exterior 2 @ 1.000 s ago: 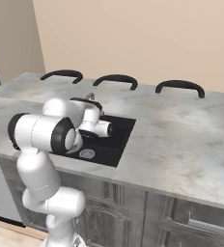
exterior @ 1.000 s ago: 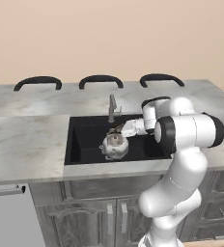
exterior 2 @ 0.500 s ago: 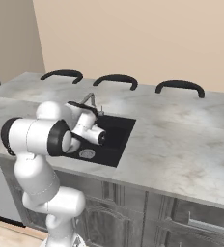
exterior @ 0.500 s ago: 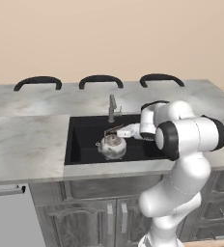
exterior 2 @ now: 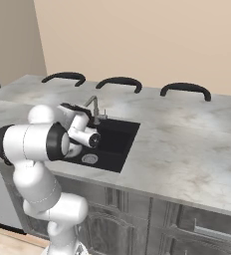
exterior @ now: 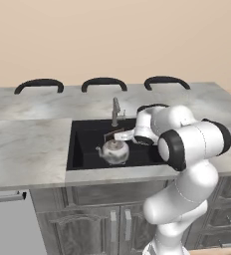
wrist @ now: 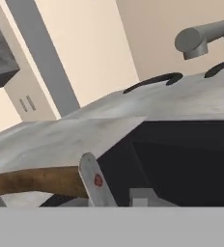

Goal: Open the cabinet, pick the kettle from the cabinet, and place it in the sink.

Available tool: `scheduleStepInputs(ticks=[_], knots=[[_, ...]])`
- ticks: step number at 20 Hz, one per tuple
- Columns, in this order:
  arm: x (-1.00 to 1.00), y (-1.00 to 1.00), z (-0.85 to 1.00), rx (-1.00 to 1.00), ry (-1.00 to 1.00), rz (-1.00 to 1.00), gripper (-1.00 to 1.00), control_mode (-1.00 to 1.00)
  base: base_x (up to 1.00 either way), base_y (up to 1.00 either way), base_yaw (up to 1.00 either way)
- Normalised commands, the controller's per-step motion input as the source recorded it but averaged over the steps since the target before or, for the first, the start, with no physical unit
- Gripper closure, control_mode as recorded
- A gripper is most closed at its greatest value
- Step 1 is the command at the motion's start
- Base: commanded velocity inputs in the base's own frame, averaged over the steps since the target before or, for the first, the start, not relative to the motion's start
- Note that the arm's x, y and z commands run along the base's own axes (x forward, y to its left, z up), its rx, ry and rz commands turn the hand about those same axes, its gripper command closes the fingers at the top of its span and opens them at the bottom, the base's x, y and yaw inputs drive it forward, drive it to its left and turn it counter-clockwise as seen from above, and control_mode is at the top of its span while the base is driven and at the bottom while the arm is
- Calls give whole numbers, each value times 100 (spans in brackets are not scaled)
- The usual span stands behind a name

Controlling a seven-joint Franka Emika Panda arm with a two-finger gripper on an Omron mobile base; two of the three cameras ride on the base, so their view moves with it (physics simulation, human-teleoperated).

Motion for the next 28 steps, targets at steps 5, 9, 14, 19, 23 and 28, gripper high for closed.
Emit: scheduleStepInputs(ticks=[5, 9, 14, 19, 23, 28], knots=[[-14, 1, -29, -13, 16, -8, 100, -100, 0, 0, 0], [-14, 0, -34, -10, 18, -7, 100, -100, 0, 0, 0], [-7, 1, -36, -2, 9, -1, 100, -100, 0, 0, 0], [2, 18, -31, 0, 0, 0, 100, -100, 0, 0, 0], [19, 7, -23, 0, -6, 1, 100, -100, 0, 0, 0], [16, 0, -18, 0, -9, 1, 100, -100, 0, 0, 0]])
